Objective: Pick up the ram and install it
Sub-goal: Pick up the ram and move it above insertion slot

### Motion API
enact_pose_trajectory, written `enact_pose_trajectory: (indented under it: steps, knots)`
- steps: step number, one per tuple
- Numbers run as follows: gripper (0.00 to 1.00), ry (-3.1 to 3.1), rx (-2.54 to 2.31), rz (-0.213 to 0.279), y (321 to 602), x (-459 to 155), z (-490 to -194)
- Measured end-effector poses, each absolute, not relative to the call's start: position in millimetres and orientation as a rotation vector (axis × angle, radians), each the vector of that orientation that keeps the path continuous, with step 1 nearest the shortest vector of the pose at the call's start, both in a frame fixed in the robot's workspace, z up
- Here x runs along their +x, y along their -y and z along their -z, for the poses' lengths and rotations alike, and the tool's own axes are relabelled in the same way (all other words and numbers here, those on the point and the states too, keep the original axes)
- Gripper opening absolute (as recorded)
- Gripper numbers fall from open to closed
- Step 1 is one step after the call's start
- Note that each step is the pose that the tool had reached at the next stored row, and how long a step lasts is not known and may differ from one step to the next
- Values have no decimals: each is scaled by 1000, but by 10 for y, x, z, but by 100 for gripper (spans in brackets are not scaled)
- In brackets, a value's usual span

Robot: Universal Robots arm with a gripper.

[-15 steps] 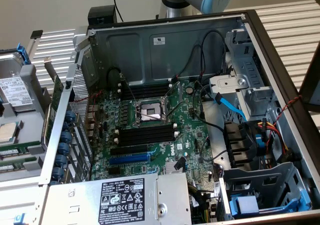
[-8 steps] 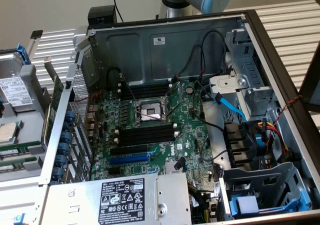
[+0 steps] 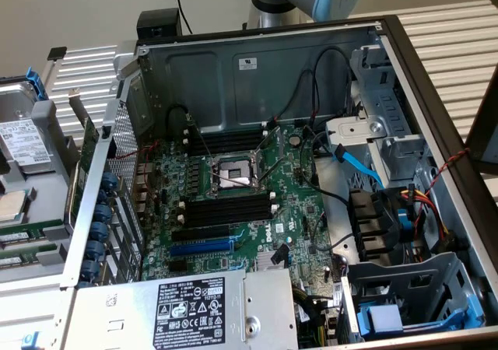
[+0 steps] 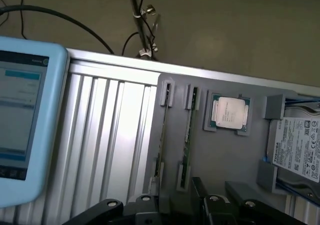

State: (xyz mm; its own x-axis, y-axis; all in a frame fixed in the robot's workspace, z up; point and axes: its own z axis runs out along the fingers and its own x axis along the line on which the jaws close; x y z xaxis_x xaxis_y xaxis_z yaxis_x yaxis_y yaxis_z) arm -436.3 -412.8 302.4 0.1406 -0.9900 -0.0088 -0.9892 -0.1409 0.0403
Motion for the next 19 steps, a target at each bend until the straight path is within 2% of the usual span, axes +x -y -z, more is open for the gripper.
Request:
enact_pose_trajectory:
  steps: [19]
  knots:
    - [38, 2154, 2252, 52, 4185, -4406, -2716]
